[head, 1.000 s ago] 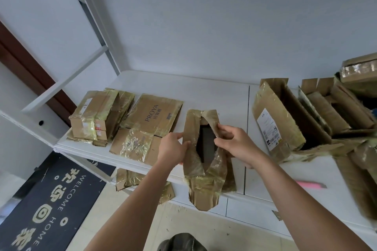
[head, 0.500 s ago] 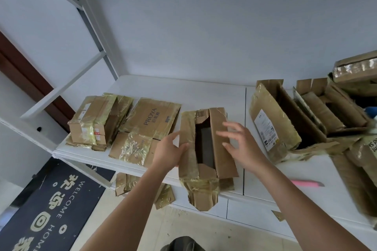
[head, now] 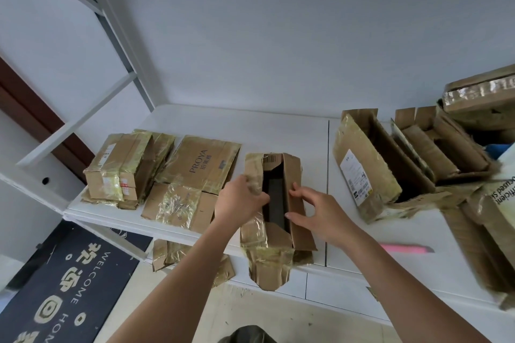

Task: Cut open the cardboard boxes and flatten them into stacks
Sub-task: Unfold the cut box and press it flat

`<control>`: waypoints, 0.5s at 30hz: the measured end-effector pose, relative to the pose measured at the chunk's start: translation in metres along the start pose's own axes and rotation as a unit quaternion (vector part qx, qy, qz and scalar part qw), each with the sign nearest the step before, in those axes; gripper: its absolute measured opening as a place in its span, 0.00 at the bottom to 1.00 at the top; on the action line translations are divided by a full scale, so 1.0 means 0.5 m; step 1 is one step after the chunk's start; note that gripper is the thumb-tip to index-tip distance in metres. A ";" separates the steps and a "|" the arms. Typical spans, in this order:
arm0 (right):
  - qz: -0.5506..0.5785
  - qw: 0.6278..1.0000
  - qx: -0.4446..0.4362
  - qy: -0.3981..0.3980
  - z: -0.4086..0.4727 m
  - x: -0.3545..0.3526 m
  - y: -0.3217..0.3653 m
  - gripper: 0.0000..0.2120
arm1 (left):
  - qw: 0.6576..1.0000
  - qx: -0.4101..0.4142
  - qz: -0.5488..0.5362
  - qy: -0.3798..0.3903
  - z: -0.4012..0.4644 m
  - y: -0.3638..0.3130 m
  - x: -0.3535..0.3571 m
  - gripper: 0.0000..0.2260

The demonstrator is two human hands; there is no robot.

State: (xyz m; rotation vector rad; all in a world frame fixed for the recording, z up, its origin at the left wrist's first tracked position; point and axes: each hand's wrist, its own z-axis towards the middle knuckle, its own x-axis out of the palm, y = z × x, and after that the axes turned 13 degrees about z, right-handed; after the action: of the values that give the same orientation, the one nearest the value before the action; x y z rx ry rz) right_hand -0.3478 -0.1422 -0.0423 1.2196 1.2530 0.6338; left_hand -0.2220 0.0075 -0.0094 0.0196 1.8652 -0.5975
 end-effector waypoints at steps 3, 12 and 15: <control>0.022 1.000 0.007 0.002 0.001 0.005 -0.003 0.27 | 0.996 0.028 -0.077 0.033 -0.004 0.018 -0.019 0.27; 0.042 0.999 0.026 -0.001 0.000 0.006 -0.009 0.22 | 0.978 0.029 -0.198 0.063 -0.002 0.060 -0.037 0.14; 0.038 0.999 0.026 -0.004 -0.006 0.001 -0.012 0.21 | 0.962 0.003 -0.263 0.074 -0.002 0.076 -0.035 0.07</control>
State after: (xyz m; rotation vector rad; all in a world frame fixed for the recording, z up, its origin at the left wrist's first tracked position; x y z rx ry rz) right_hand -0.3518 -0.1426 -0.0479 1.3162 1.2265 0.6548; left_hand -0.2048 0.0455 -0.0083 -0.4511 2.0214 -0.9857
